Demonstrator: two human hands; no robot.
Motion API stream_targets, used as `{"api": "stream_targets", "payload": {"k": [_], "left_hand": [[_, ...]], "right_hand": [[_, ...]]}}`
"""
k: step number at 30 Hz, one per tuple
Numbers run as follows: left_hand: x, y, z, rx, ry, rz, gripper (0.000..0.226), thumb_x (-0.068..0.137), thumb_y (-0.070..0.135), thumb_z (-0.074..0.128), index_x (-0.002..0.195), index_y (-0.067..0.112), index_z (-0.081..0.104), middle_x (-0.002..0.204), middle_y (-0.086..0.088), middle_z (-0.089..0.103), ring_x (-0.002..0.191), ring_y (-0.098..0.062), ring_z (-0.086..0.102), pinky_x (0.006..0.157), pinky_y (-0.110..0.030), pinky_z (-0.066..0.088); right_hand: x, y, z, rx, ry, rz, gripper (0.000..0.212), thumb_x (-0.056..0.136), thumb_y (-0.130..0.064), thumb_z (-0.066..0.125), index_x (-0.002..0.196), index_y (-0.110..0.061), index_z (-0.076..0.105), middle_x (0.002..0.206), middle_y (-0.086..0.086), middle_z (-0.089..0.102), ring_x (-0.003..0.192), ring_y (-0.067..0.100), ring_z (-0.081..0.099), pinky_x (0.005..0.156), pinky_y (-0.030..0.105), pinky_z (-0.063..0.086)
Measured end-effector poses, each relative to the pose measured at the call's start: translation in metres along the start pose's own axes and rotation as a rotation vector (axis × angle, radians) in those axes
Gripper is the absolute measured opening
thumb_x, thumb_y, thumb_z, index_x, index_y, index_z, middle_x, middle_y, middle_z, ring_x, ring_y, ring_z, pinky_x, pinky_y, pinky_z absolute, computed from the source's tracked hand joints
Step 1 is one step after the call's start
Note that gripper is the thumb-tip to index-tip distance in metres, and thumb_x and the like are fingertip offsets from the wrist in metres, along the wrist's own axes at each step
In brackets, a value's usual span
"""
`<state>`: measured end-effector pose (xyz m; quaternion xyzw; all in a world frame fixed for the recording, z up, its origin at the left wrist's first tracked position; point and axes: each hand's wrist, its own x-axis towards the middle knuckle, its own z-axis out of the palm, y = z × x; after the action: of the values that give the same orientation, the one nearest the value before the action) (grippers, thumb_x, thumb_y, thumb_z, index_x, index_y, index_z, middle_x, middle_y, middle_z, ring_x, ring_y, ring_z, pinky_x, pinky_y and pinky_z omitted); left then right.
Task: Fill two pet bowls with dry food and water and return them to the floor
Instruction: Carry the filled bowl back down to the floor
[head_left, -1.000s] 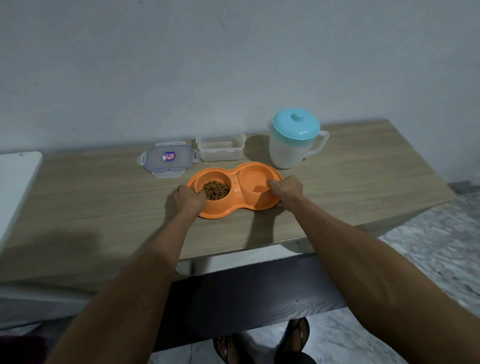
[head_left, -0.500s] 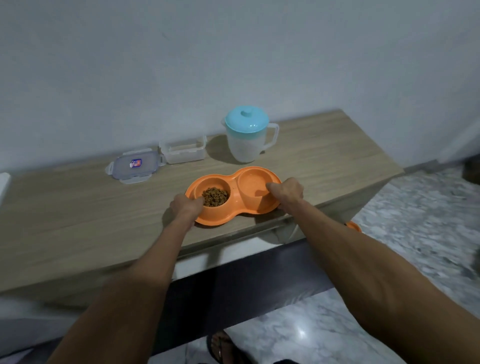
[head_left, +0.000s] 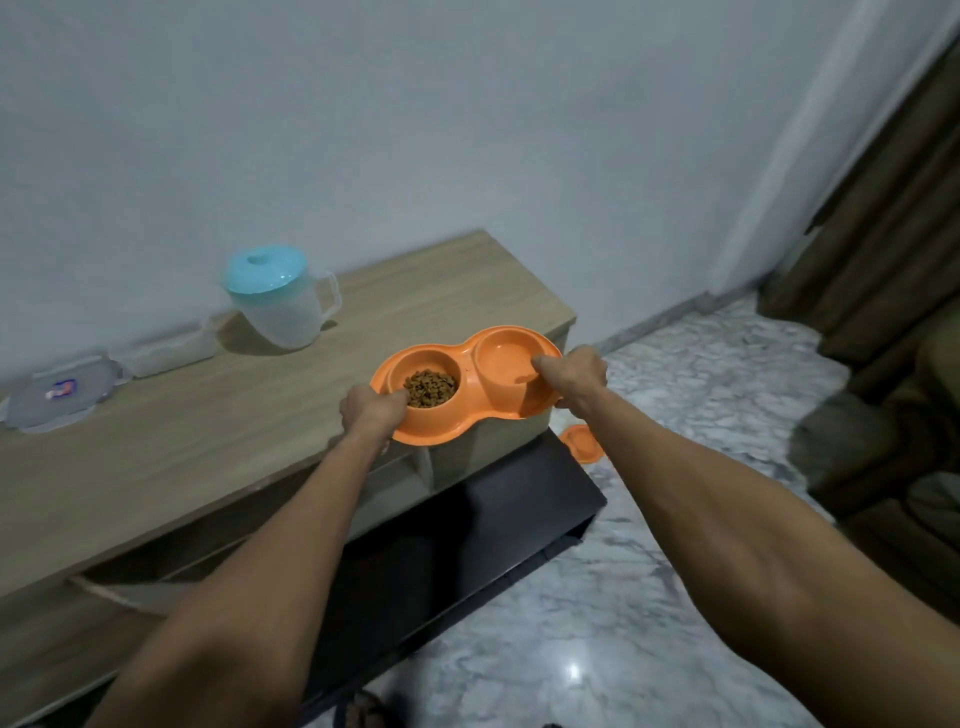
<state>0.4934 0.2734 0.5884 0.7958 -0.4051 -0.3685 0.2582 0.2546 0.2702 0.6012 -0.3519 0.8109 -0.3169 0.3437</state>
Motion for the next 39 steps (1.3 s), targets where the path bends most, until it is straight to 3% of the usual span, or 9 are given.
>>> {"api": "stream_targets", "payload": {"k": [3, 15, 19, 23, 26, 30, 33, 35, 39], "left_hand": [[-0.023, 0.032, 0.047, 0.003, -0.046, 0.04, 0.043, 0.083, 0.035, 0.069, 0.106, -0.001, 0.067, 0.111, -0.022, 0.068, 0.096, -0.039, 0.068, 0.071, -0.038, 0.054], [-0.063, 0.171, 0.229, -0.001, -0.251, 0.217, 0.038, 0.085, 0.024, 0.069, 0.111, -0.003, 0.063, 0.115, -0.021, 0.064, 0.095, -0.037, 0.067, 0.07, -0.038, 0.057], [-0.051, 0.216, 0.297, 0.017, -0.294, 0.236, 0.032, 0.086, 0.027, 0.069, 0.101, -0.001, 0.062, 0.109, -0.018, 0.063, 0.086, -0.033, 0.063, 0.06, -0.032, 0.047], [-0.028, 0.261, 0.363, 0.034, -0.309, 0.208, 0.032, 0.084, 0.029, 0.071, 0.091, 0.001, 0.058, 0.111, -0.022, 0.063, 0.09, -0.038, 0.065, 0.063, -0.035, 0.052], [-0.011, 0.288, 0.408, 0.033, -0.315, 0.184, 0.032, 0.083, 0.031, 0.071, 0.091, 0.003, 0.059, 0.113, -0.022, 0.062, 0.093, -0.04, 0.065, 0.067, -0.038, 0.055], [0.013, 0.311, 0.463, 0.059, -0.311, 0.153, 0.039, 0.084, 0.037, 0.069, 0.096, 0.001, 0.061, 0.116, -0.021, 0.061, 0.094, -0.039, 0.065, 0.065, -0.038, 0.054], [0.033, 0.318, 0.501, 0.074, -0.279, 0.113, 0.043, 0.084, 0.039, 0.068, 0.101, 0.0, 0.062, 0.117, -0.022, 0.061, 0.107, -0.038, 0.061, 0.085, -0.044, 0.056], [0.046, 0.32, 0.524, 0.076, -0.255, 0.092, 0.042, 0.086, 0.037, 0.068, 0.1, -0.002, 0.063, 0.112, -0.021, 0.063, 0.108, -0.037, 0.06, 0.086, -0.042, 0.054], [0.078, 0.315, 0.583, 0.076, -0.215, 0.045, 0.034, 0.083, 0.031, 0.07, 0.084, -0.003, 0.065, 0.078, -0.015, 0.063, 0.081, -0.031, 0.063, 0.065, -0.034, 0.046]], "right_hand": [[0.015, 0.019, -0.056, 0.028, 0.069, 0.018, 0.036, 0.07, -0.032, 0.072, 0.085, -0.003, 0.056, 0.091, 0.014, 0.058, 0.082, 0.036, 0.065, 0.065, 0.046, 0.062], [0.132, 0.084, -0.221, 0.118, 0.263, 0.131, 0.038, 0.075, -0.029, 0.073, 0.099, -0.005, 0.055, 0.101, 0.013, 0.055, 0.095, 0.036, 0.063, 0.068, 0.047, 0.061], [0.194, 0.096, -0.261, 0.115, 0.309, 0.161, 0.043, 0.075, -0.031, 0.073, 0.104, -0.003, 0.058, 0.106, 0.015, 0.06, 0.093, 0.035, 0.062, 0.06, 0.042, 0.059], [0.263, 0.105, -0.289, 0.107, 0.334, 0.201, 0.05, 0.074, -0.034, 0.073, 0.109, 0.0, 0.06, 0.108, 0.015, 0.062, 0.09, 0.034, 0.062, 0.063, 0.044, 0.061], [0.315, 0.112, -0.306, 0.107, 0.339, 0.22, 0.048, 0.072, -0.034, 0.074, 0.105, -0.001, 0.063, 0.107, 0.016, 0.064, 0.089, 0.033, 0.064, 0.059, 0.042, 0.061], [0.382, 0.12, -0.319, 0.077, 0.33, 0.227, 0.035, 0.07, -0.033, 0.072, 0.09, -0.006, 0.06, 0.097, 0.014, 0.064, 0.083, 0.032, 0.065, 0.066, 0.047, 0.062], [0.43, 0.132, -0.316, 0.052, 0.296, 0.227, 0.03, 0.072, -0.033, 0.072, 0.08, -0.01, 0.054, 0.082, 0.009, 0.059, 0.083, 0.033, 0.064, 0.071, 0.05, 0.06], [0.459, 0.142, -0.311, 0.036, 0.271, 0.222, 0.031, 0.073, -0.034, 0.073, 0.083, -0.013, 0.052, 0.079, 0.007, 0.055, 0.085, 0.033, 0.064, 0.075, 0.051, 0.059], [0.534, 0.174, -0.292, 0.019, 0.203, 0.226, 0.036, 0.069, -0.036, 0.073, 0.091, -0.017, 0.051, 0.092, 0.01, 0.065, 0.085, 0.033, 0.067, 0.078, 0.048, 0.059]]}}
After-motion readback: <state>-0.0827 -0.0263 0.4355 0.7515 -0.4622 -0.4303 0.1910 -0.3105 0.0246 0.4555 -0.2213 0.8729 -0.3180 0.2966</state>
